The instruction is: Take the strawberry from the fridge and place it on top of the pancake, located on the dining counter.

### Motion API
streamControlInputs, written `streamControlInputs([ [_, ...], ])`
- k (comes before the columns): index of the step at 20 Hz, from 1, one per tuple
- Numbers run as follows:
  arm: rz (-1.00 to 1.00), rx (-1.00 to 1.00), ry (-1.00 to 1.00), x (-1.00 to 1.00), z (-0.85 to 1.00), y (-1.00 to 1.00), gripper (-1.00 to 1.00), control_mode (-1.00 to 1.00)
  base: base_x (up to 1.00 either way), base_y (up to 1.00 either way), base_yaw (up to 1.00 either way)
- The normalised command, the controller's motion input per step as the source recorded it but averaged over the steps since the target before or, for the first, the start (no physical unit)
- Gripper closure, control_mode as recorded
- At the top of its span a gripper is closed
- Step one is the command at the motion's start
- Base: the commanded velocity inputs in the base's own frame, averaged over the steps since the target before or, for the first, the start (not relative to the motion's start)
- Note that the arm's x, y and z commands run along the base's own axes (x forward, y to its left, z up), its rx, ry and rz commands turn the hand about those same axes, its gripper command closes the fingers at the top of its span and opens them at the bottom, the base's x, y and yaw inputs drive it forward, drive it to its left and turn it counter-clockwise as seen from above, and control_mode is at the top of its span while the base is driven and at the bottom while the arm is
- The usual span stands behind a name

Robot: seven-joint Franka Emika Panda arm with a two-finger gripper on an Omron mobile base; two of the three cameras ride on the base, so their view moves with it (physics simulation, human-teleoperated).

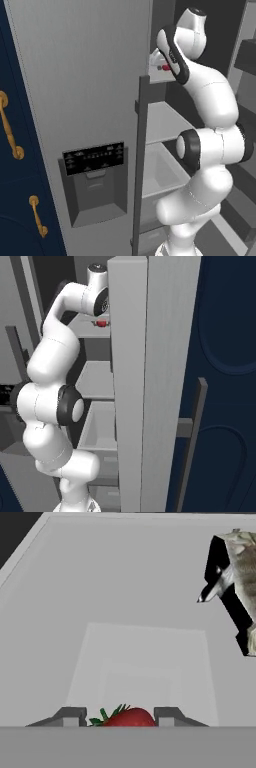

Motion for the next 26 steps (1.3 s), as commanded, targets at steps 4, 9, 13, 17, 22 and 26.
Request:
streamControlInputs([
  [4,0.00,0.00,-0.11,-1.00,-0.06,0.00,1.00,-1.00,0.00,0.00,0.00],
  [9,0.00,0.00,-0.20,-1.00,-0.25,0.00,1.00,-1.00,0.00,0.00,0.00],
  [13,0.00,0.00,-0.08,-1.00,-0.12,0.01,1.00,-1.00,0.00,0.00,0.00],
  [17,-0.02,0.00,0.00,-1.00,-0.05,0.01,1.00,-1.00,0.00,0.00,0.00],
  [22,0.00,0.00,0.06,-1.00,-0.12,0.00,1.00,-1.00,0.00,0.00,0.00],
  [26,-0.01,-0.02,0.17,-1.00,-0.38,0.00,1.00,-1.00,0.00,0.00,0.00],
])
